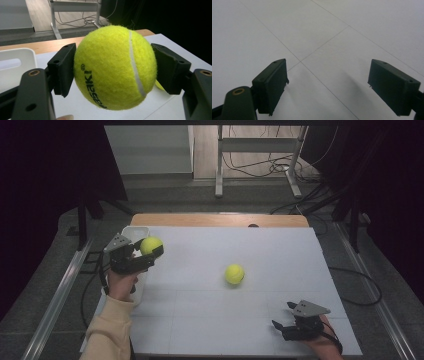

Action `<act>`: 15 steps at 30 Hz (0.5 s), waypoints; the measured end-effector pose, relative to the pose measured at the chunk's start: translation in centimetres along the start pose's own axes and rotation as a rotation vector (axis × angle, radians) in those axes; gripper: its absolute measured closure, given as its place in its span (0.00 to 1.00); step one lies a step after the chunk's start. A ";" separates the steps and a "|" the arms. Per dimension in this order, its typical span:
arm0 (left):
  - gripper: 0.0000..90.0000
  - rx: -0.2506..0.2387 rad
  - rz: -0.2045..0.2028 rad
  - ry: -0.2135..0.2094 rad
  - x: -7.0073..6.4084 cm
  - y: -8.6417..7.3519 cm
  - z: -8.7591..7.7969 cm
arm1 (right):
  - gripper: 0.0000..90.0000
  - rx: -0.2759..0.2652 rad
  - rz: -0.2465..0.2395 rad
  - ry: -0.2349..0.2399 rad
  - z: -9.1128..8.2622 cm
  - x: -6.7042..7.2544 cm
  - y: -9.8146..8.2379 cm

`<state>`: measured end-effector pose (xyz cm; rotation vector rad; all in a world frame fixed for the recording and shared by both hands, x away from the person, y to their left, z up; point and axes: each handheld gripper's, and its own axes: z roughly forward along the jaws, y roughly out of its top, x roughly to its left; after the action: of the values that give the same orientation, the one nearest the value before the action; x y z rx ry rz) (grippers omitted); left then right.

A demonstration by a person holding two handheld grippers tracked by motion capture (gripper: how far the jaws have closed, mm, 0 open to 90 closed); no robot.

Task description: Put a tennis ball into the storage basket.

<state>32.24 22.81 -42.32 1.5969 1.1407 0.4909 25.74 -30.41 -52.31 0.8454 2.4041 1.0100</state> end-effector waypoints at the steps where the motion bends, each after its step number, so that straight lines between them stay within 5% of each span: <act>1: 0.29 -0.002 -0.005 0.002 0.2 0.0 -0.1 | 0.18 0.001 0.000 0.000 0.0 0.0 0.0; 15: 0.29 -0.016 -0.027 0.044 1.6 0.0 -0.8 | 0.18 0.004 0.003 -0.001 0.0 0.0 0.0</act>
<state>32.39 24.61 -42.42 1.5618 1.1863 0.5186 25.74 -30.38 -52.36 0.8505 2.4053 1.0065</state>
